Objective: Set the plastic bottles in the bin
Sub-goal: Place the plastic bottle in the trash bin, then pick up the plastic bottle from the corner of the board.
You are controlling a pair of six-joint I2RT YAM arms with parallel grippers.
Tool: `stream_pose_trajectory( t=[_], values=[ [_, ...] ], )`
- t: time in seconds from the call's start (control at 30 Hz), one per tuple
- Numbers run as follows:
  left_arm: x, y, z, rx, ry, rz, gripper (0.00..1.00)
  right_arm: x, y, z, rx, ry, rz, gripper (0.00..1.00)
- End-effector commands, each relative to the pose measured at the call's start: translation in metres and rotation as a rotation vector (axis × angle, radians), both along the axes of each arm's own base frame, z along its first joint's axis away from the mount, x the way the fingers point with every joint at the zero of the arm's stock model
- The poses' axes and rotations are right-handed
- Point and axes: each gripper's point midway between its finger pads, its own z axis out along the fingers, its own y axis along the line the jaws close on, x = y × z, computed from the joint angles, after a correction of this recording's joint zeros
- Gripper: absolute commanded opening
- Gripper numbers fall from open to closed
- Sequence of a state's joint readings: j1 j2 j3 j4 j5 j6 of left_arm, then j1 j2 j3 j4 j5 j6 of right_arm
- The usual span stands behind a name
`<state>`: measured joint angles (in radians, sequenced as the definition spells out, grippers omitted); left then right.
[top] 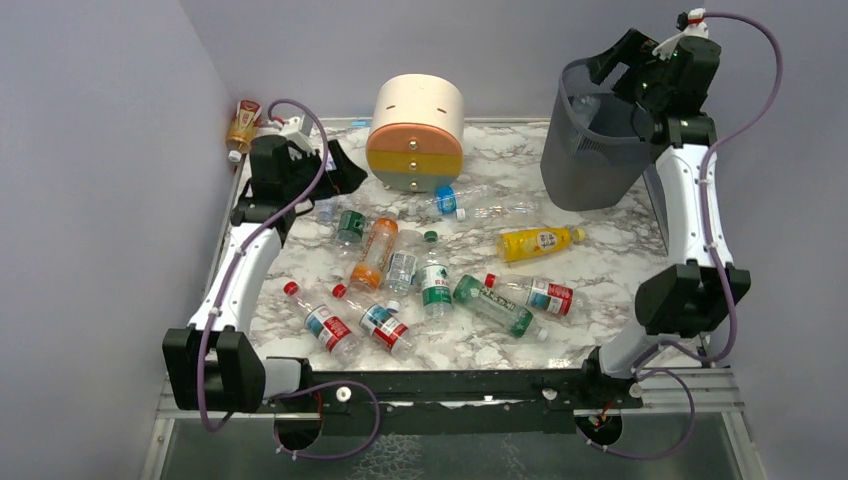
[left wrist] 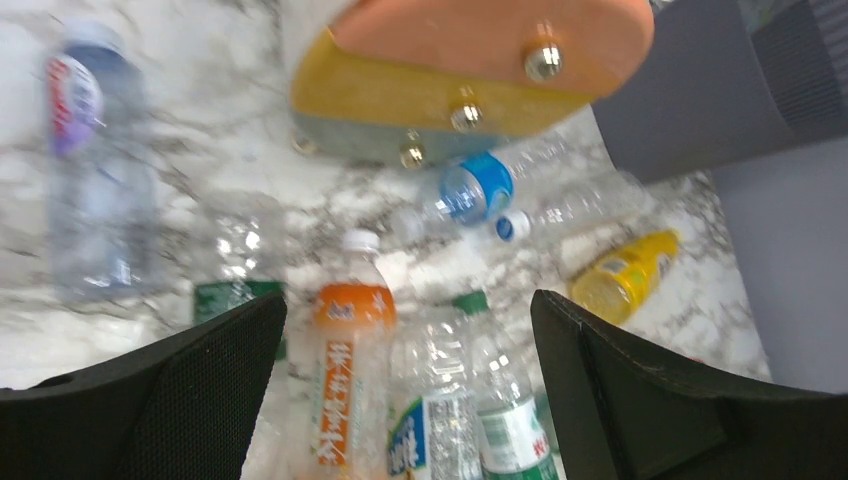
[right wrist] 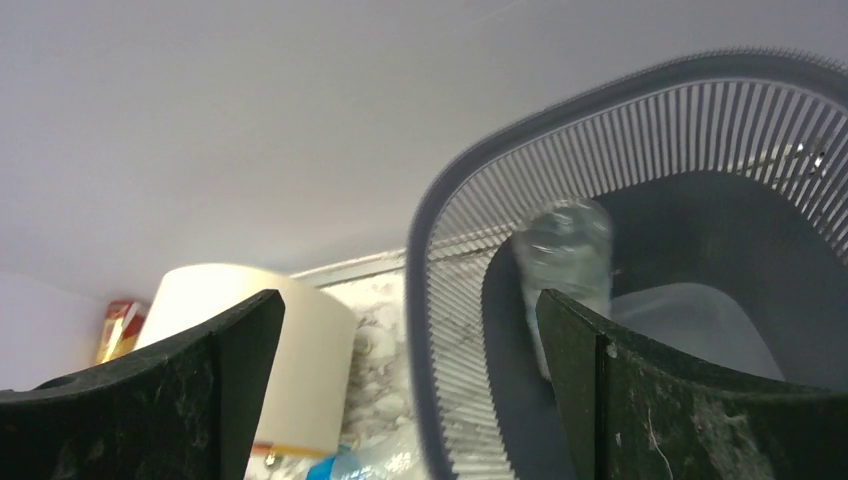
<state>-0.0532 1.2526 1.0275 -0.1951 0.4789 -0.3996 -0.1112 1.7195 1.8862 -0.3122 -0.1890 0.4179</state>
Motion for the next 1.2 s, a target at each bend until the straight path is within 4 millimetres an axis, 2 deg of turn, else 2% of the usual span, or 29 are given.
stream_pose_trajectory(
  t=[0.0, 0.13, 0.23, 0.33, 0.37, 0.47, 0.63, 0.73, 0.83, 0.97, 1.07, 1.17],
  values=[
    [0.027, 0.053, 0.017, 0.195, -0.016, 0.207, 0.99, -0.061, 0.036, 0.034, 0.008, -0.065, 0.138, 1.0],
    [0.055, 0.097, 0.025, 0.264, -0.028, 0.353, 0.99, -0.101, 0.084, 0.027, 0.026, -0.061, 0.301, 1.0],
    [0.077, 0.133, 0.025, 0.376, -0.078, 0.469, 0.99, -0.127, 0.124, 0.011, 0.043, -0.036, 0.425, 1.0],
    [0.095, 0.17, 0.011, 0.483, -0.055, 0.574, 0.99, -0.152, 0.152, -0.011, 0.067, -0.005, 0.523, 1.0],
    [0.101, 0.179, 0.0, 0.501, -0.025, 0.585, 0.99, -0.159, 0.158, -0.019, 0.075, 0.008, 0.552, 1.0],
    [0.122, 0.207, -0.023, 0.586, 0.037, 0.616, 0.99, -0.175, 0.165, -0.045, 0.083, 0.046, 0.605, 1.0],
    [0.158, 0.237, -0.081, 0.753, 0.11, 0.583, 0.99, -0.192, 0.167, -0.087, 0.063, 0.132, 0.65, 1.0],
    [0.174, 0.259, -0.1, 0.891, 0.135, 0.576, 0.99, -0.204, 0.168, -0.102, 0.058, 0.16, 0.675, 1.0],
    [0.179, 0.284, -0.117, 1.01, 0.162, 0.594, 0.99, -0.212, 0.169, -0.111, 0.056, 0.171, 0.691, 1.0],
    [0.18, 0.317, -0.13, 1.005, 0.159, 0.625, 0.99, -0.216, 0.171, -0.122, 0.07, 0.188, 0.712, 1.0],
    [0.179, 0.343, -0.14, 1.001, 0.174, 0.633, 0.91, -0.216, 0.171, -0.127, 0.069, 0.202, 0.713, 0.99],
    [0.184, 0.362, -0.145, 0.961, 0.168, 0.624, 0.78, -0.216, 0.17, -0.129, 0.064, 0.206, 0.707, 0.99]
  ],
)
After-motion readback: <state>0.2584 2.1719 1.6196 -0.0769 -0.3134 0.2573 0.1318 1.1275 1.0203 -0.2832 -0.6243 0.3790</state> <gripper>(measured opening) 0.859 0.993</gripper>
